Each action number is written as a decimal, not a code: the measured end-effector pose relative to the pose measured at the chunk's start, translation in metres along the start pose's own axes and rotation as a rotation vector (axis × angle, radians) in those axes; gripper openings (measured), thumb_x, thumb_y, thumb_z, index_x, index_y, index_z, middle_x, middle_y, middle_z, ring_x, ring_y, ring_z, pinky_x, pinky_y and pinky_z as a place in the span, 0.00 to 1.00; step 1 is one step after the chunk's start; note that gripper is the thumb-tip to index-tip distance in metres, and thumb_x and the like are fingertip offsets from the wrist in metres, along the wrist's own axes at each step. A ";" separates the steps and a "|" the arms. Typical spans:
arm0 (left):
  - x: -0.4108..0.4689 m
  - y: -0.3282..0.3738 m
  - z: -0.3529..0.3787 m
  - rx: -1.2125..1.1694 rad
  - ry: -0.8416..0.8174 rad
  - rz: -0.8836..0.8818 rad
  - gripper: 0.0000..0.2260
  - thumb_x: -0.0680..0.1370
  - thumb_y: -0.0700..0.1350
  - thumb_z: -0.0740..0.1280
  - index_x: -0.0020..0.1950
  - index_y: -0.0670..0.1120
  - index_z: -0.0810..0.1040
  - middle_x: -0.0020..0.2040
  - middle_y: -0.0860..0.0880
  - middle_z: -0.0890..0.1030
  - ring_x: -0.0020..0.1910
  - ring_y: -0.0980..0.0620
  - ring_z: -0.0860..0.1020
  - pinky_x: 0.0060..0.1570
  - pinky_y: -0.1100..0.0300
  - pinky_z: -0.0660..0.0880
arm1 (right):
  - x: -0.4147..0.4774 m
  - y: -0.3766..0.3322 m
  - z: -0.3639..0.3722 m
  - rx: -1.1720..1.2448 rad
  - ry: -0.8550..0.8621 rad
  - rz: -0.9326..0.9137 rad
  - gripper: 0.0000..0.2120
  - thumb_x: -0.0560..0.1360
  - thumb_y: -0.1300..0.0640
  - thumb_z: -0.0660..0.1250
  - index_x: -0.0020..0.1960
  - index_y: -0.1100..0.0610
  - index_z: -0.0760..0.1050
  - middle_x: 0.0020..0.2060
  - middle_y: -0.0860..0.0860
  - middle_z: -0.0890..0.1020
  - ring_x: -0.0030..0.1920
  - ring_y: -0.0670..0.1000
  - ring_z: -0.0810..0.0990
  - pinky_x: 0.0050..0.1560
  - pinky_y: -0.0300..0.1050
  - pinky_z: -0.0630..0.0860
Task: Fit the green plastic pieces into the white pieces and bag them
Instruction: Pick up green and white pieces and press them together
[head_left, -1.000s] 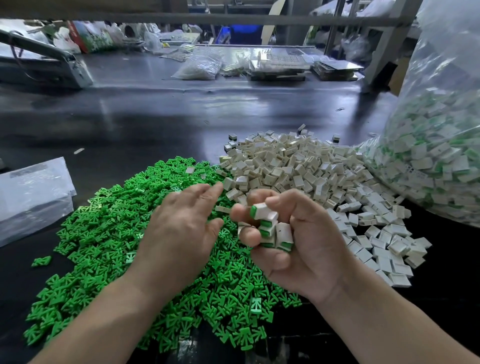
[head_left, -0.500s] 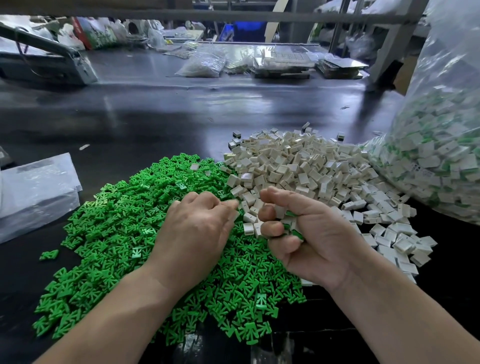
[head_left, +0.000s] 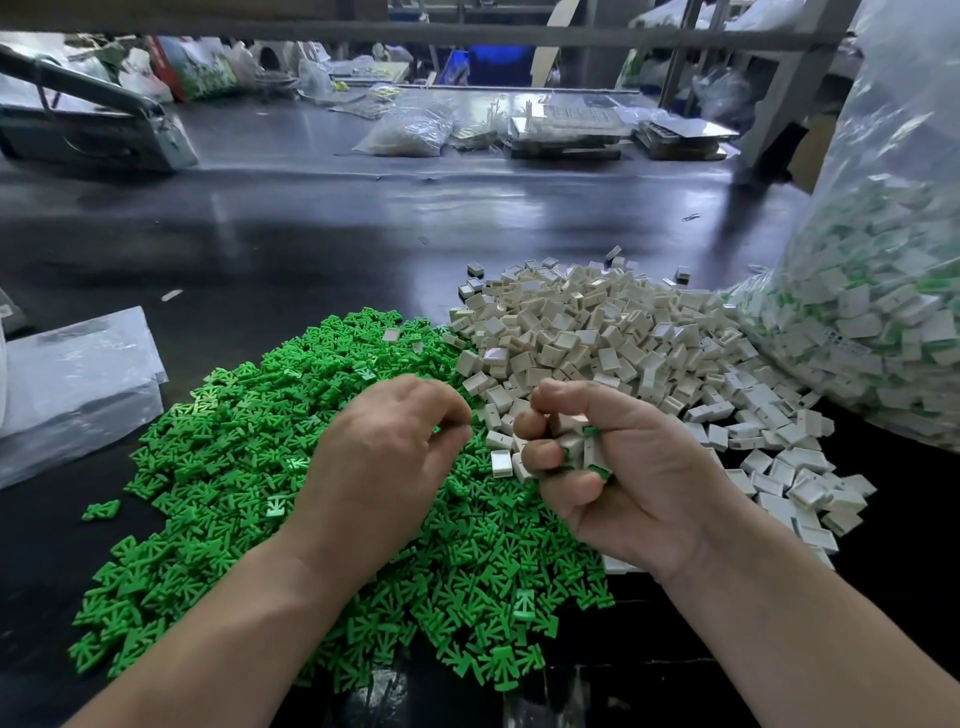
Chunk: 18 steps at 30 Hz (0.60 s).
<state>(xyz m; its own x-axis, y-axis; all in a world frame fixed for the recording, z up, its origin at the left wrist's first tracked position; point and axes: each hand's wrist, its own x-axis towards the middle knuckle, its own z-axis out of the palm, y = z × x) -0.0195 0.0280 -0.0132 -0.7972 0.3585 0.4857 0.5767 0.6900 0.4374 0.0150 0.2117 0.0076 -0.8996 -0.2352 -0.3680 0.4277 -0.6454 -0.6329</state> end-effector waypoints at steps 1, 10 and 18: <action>0.000 0.001 -0.002 -0.104 0.035 -0.064 0.02 0.76 0.45 0.72 0.46 0.51 0.81 0.41 0.57 0.79 0.41 0.59 0.77 0.42 0.62 0.76 | 0.000 0.000 0.000 0.005 -0.015 0.009 0.11 0.65 0.58 0.74 0.42 0.57 0.74 0.36 0.54 0.77 0.28 0.47 0.74 0.17 0.34 0.68; -0.007 0.022 -0.014 -0.959 0.069 -0.320 0.07 0.72 0.40 0.72 0.48 0.50 0.84 0.44 0.47 0.85 0.43 0.50 0.84 0.44 0.66 0.79 | -0.002 0.010 0.006 -0.208 -0.068 0.115 0.11 0.69 0.49 0.71 0.44 0.54 0.72 0.32 0.50 0.76 0.23 0.44 0.69 0.16 0.34 0.62; -0.010 0.028 -0.014 -0.821 0.095 -0.153 0.05 0.71 0.40 0.73 0.45 0.46 0.82 0.45 0.52 0.84 0.44 0.53 0.84 0.44 0.65 0.78 | -0.004 0.012 0.007 -0.262 -0.161 0.116 0.10 0.70 0.46 0.70 0.38 0.53 0.82 0.32 0.50 0.73 0.22 0.43 0.68 0.17 0.33 0.61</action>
<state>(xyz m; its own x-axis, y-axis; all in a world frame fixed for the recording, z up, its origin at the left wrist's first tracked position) 0.0072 0.0349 0.0045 -0.8801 0.2185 0.4214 0.4390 0.0371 0.8977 0.0232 0.1998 0.0066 -0.8370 -0.4217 -0.3486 0.5176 -0.4037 -0.7544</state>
